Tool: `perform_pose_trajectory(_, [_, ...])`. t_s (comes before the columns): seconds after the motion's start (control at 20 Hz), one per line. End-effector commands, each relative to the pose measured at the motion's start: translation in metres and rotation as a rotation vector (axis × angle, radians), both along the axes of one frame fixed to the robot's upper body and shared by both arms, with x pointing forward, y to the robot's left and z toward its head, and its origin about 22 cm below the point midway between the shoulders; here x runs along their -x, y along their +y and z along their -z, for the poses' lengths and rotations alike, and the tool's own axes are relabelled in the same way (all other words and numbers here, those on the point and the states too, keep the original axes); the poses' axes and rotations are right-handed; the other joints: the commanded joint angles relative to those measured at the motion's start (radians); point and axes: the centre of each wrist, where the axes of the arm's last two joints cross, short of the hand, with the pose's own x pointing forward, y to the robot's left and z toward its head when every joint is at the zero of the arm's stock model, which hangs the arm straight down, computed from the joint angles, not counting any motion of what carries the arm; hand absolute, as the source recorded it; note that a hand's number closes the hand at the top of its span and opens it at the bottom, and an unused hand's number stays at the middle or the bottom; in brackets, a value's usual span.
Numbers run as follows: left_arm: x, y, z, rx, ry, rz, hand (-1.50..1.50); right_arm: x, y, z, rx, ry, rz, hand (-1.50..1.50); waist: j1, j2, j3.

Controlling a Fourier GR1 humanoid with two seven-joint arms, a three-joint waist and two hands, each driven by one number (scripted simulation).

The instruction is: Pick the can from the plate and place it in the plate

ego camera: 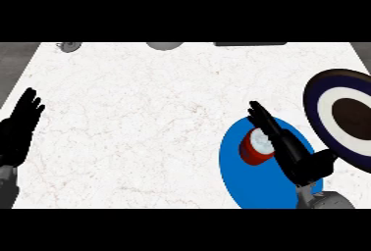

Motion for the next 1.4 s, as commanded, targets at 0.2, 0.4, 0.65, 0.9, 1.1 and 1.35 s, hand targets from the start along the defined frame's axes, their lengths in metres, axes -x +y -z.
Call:
perform_pose_trajectory(0.2, [0.027,-0.061,0.056,0.127,0.235,0.088,0.00,-0.047,-0.082,-0.111,0.038,-0.360,0.316,1.50,-0.004,-0.010,-0.024])
perform_pose_trajectory(0.4, [0.036,-0.094,0.069,0.234,0.264,0.182,0.00,-0.040,-0.152,-0.114,0.412,-0.371,0.729,1.50,-0.038,-0.010,-0.026])
perform_pose_trajectory(0.65, [0.028,-0.121,0.064,0.237,0.260,0.201,0.00,-0.009,-0.146,-0.058,0.263,-0.443,0.781,-1.50,-0.011,-0.009,-0.022])
perform_pose_trajectory(0.9, [0.051,-0.145,0.061,0.236,0.261,0.210,0.00,0.003,-0.151,-0.092,0.357,-0.447,0.684,-1.50,0.001,-0.011,-0.023])
perform_pose_trajectory(1.1, [0.041,-0.131,0.074,0.253,0.273,0.196,0.00,0.013,-0.151,-0.119,0.600,-0.307,0.517,-1.50,-0.017,-0.011,-0.027])
perform_pose_trajectory(1.35, [0.048,-0.137,0.066,0.234,0.279,0.234,0.00,0.008,-0.116,-0.138,0.784,-0.169,0.342,-1.50,0.019,-0.009,-0.027])
